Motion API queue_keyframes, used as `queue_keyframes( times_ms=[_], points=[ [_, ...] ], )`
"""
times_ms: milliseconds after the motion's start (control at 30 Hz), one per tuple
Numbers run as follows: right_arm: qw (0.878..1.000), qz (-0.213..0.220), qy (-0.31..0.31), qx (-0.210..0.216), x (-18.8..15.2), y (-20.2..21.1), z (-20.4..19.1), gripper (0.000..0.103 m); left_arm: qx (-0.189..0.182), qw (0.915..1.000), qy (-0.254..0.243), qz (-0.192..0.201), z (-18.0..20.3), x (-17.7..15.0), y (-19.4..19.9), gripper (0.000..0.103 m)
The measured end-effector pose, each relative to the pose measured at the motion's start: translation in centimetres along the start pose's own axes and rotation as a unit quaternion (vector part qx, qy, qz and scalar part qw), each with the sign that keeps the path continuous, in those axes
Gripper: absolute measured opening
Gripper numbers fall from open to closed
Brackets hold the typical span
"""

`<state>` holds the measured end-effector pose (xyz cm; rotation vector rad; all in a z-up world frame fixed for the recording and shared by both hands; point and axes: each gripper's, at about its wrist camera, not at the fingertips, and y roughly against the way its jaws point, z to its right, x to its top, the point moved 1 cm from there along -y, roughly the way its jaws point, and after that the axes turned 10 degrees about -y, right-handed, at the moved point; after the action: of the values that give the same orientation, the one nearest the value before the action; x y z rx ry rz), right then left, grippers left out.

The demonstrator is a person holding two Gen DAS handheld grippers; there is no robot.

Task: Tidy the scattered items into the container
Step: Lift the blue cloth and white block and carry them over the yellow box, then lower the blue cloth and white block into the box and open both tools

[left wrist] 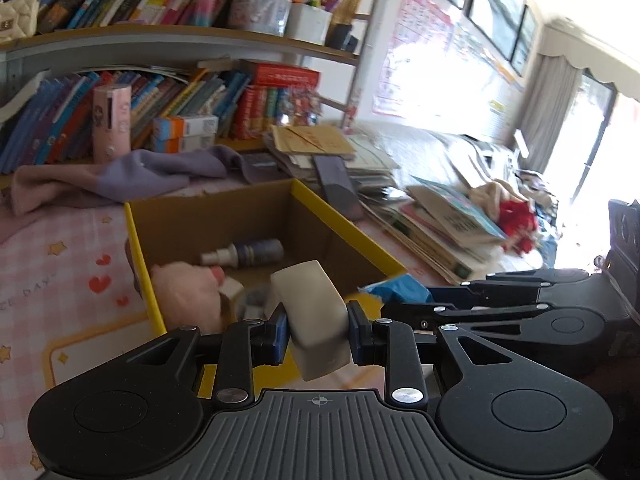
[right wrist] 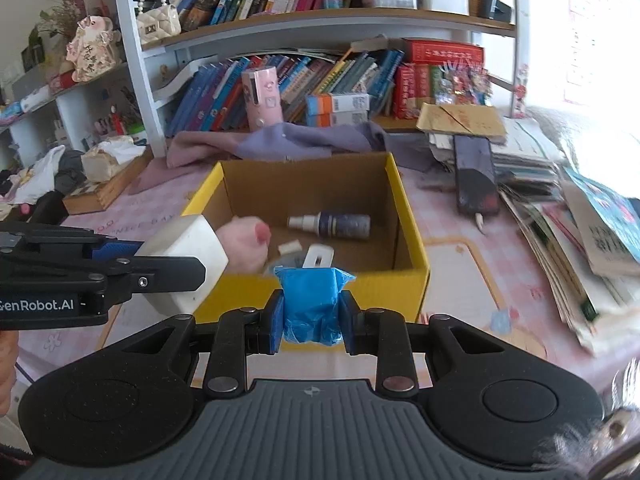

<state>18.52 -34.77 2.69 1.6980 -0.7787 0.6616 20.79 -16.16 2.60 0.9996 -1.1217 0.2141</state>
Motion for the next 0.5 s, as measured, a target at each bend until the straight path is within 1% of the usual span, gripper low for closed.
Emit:
queue_keyframes(
  times_ms=[167,267,367,500],
  points=[
    [0.999,0.009,0.012,0.034,2.9,-2.4,1.7,0.026,0.041,0.9989,0.018,-0.015,-0.5,1.1,-2.5,0.028],
    [0.998,0.008,0.021,0.052,4.5,-4.4,2.7,0.026,0.064,0.9971,0.019,-0.036,-0.7,1.4,-4.5,0.028],
    [0.997,-0.005,0.031,0.065,5.8,-7.0,3.3,0.026,0.078,0.9953,0.022,-0.054,-0.9,1.9,-6.2,0.028],
    [0.994,-0.040,0.043,0.095,7.2,-10.5,3.3,0.026,0.103,0.9917,0.013,-0.076,-1.0,2.6,-8.1,0.028]
  ],
)
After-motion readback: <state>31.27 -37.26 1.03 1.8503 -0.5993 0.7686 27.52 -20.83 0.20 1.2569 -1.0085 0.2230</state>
